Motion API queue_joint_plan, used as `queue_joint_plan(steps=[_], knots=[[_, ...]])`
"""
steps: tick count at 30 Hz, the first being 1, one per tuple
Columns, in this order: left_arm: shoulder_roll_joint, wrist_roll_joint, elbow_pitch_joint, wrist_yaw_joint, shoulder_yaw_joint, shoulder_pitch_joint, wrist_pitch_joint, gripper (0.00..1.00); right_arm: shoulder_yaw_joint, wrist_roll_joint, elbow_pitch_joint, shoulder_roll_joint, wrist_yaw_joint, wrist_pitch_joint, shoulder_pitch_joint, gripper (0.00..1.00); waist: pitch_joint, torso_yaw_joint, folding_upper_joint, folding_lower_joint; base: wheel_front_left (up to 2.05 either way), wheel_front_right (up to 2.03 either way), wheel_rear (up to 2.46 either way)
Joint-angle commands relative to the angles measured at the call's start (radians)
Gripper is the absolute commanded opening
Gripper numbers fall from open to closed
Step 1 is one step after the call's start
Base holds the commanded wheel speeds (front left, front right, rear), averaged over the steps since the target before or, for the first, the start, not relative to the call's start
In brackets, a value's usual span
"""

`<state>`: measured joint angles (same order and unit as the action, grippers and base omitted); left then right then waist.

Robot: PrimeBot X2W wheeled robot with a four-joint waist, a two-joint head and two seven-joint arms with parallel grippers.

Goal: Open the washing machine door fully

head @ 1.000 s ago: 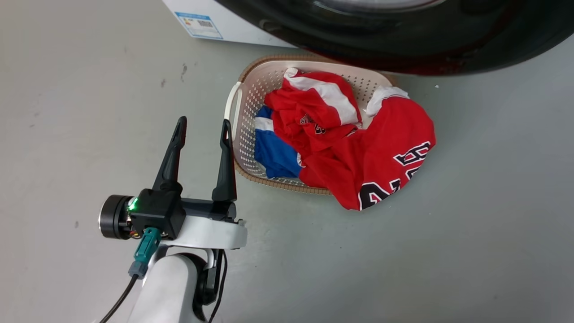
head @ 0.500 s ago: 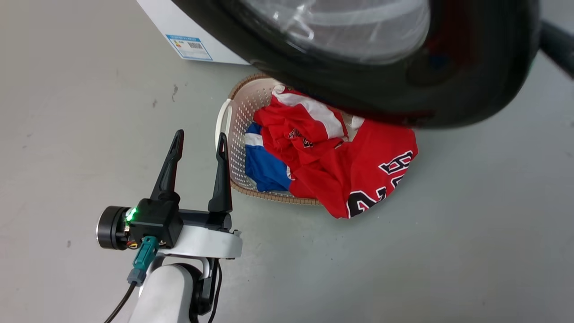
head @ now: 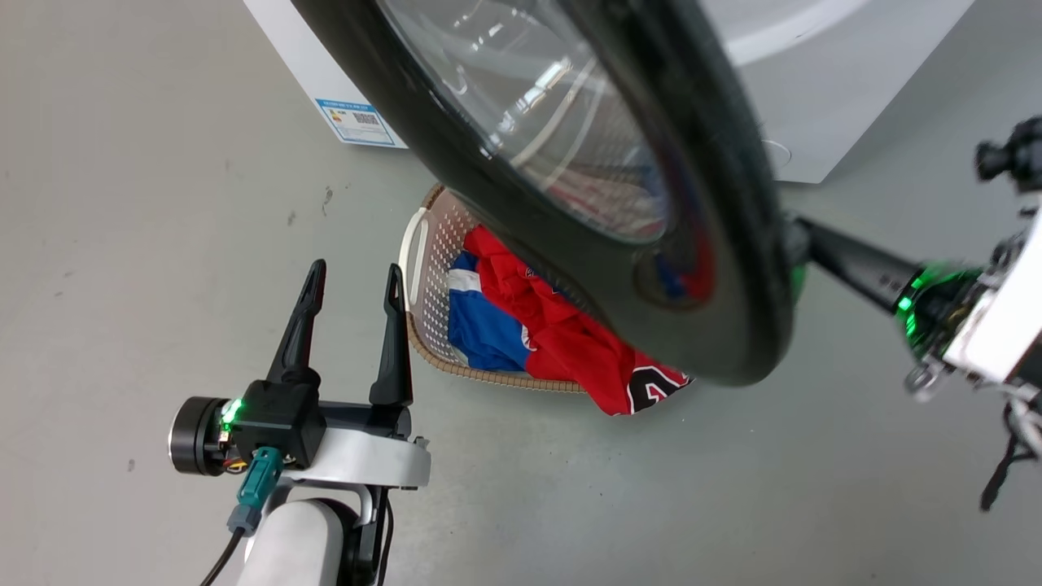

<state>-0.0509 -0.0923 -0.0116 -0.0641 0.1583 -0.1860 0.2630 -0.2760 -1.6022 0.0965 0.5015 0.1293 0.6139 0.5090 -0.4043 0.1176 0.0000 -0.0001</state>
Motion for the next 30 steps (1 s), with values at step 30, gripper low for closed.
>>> queue_joint_plan(steps=[30], knots=[[0.001, 0.019, -0.02, 0.009, -0.015, 0.108, 0.003, 1.0, -0.188, 0.055, 0.006, -0.157, 0.003, -0.002, -0.194, 0.0, 0.178, 0.045, 0.0, 0.0001, 0.0, 0.0, 0.0]])
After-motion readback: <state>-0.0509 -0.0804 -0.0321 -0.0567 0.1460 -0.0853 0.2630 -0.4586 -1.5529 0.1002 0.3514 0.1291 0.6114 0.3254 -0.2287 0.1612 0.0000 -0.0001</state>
